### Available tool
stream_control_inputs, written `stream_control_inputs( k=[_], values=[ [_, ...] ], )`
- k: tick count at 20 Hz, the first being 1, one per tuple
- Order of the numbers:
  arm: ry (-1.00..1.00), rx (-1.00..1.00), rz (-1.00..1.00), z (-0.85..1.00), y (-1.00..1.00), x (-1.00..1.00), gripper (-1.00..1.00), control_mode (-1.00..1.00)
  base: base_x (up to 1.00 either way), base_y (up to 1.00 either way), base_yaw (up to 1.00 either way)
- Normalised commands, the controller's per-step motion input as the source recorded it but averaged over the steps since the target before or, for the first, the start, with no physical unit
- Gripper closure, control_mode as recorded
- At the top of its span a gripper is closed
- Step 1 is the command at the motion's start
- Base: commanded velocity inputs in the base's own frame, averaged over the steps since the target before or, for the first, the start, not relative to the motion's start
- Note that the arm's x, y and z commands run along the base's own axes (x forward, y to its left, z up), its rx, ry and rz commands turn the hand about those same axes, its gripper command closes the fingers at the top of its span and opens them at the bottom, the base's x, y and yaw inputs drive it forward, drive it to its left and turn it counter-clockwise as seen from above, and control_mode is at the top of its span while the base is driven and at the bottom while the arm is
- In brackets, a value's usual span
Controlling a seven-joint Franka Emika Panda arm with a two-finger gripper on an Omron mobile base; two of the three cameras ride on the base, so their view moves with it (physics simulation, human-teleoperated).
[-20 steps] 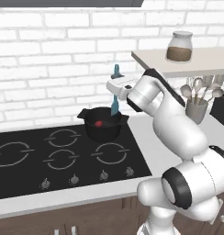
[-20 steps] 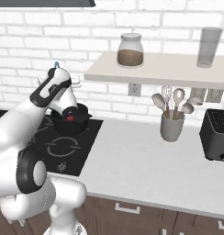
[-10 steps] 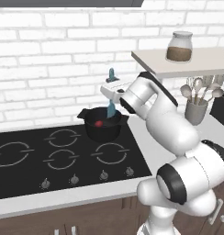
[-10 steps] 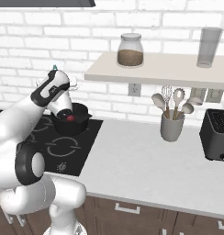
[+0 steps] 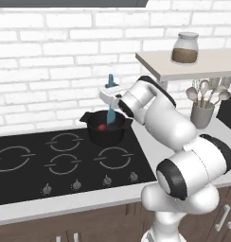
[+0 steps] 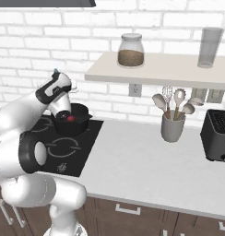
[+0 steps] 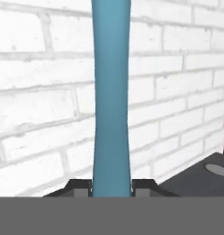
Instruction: Put the tomato and eggplant in the pot. Retrieve the spatula and lightly stir the vegetables in the pot.
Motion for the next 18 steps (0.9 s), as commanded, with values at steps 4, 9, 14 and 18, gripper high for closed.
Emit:
stream_control_inputs(
  k=[4, 9, 14, 18],
  values=[
    [0.11, 0.00, 0.00, -0.27, -0.08, 0.08, 1.00, -1.00, 0.00, 0.00, 0.00],
    [0.11, 0.00, 0.00, -0.26, -0.10, 0.04, 1.00, -1.00, 0.00, 0.00, 0.00],
    [0.01, 0.00, 0.00, -0.22, -0.05, 0.38, 1.00, -1.00, 0.00, 0.00, 0.00],
    [0.00, 0.00, 0.00, 0.00, 0.00, 0.54, 1.00, -1.00, 0.00, 0.00, 0.00]
  ],
)
